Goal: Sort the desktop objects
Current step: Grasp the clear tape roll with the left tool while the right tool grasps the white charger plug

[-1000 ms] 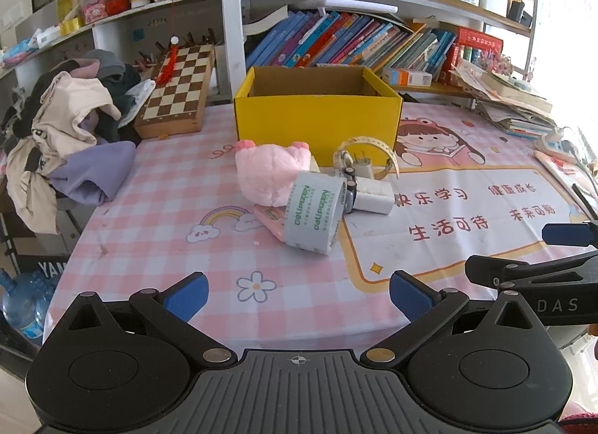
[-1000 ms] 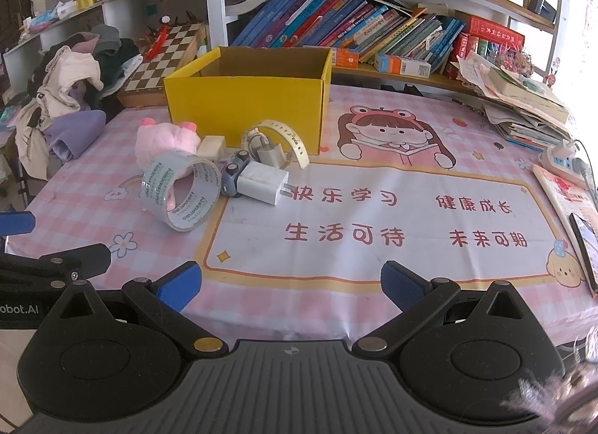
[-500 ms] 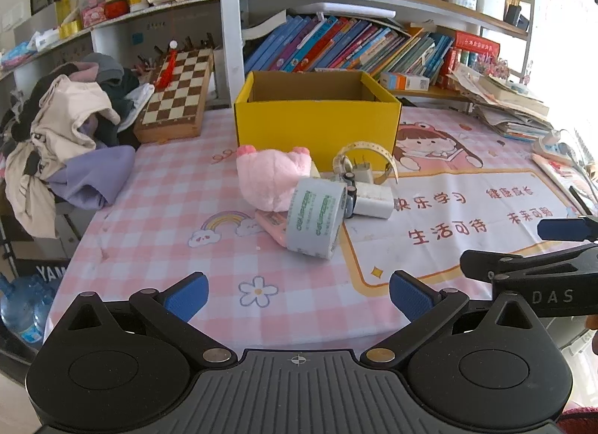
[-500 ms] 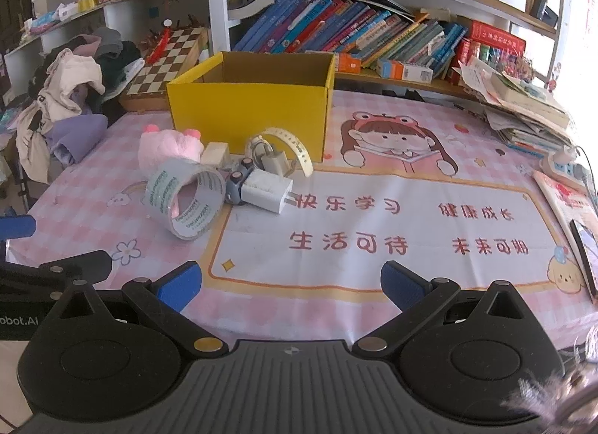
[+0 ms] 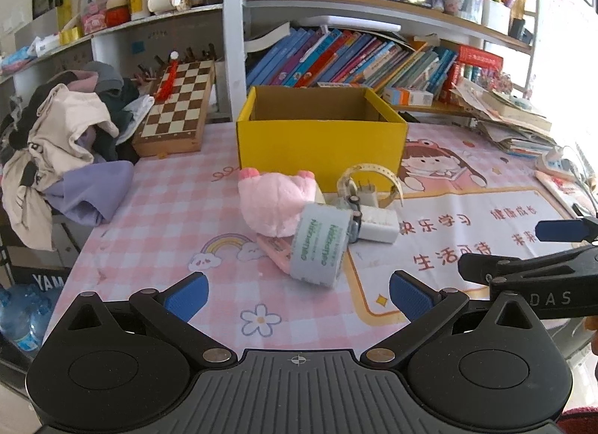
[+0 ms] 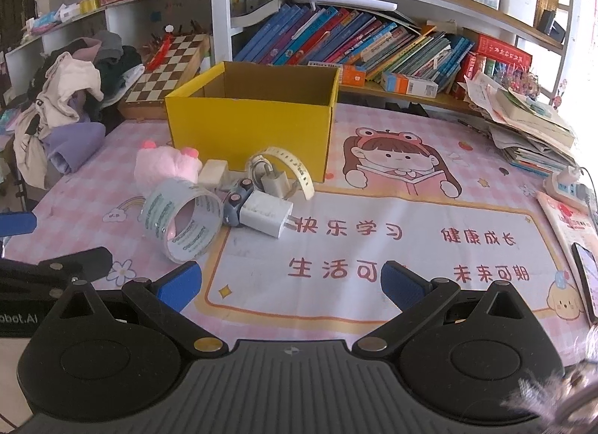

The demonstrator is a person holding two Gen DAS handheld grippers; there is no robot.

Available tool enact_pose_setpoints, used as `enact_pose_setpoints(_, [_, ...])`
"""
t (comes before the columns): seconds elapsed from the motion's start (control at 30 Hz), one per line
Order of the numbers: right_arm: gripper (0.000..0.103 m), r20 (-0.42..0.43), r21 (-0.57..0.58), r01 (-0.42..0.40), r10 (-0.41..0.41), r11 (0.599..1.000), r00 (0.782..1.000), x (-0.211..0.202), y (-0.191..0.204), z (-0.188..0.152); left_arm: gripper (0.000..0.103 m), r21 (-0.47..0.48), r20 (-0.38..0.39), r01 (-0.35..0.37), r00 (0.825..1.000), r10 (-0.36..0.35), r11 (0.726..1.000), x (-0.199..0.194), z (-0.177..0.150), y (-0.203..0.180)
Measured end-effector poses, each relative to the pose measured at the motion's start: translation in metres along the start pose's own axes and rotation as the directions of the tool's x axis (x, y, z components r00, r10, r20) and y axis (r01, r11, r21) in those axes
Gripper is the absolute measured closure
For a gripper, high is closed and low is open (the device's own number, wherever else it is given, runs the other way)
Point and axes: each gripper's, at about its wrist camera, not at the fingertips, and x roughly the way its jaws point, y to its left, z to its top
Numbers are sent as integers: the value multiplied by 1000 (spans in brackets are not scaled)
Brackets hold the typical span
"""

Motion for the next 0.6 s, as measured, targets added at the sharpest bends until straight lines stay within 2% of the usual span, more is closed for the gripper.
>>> enact_pose_setpoints(0.27, [0, -9, -14, -41, 41, 999, 999, 23, -10, 23, 0, -45, -36, 18, 999, -19, 999, 23, 13, 3])
enact_pose_setpoints(0.4, [0, -13, -16, -66, 65, 998, 998, 36, -18, 37, 0, -29, -43, -4, 999, 2, 1000, 35, 22, -2])
enact_pose_setpoints(0.6, [0, -32, -36, -101, 100, 994, 994, 59, -27, 57, 0, -65, -65, -28, 998, 24, 998, 54, 37, -2])
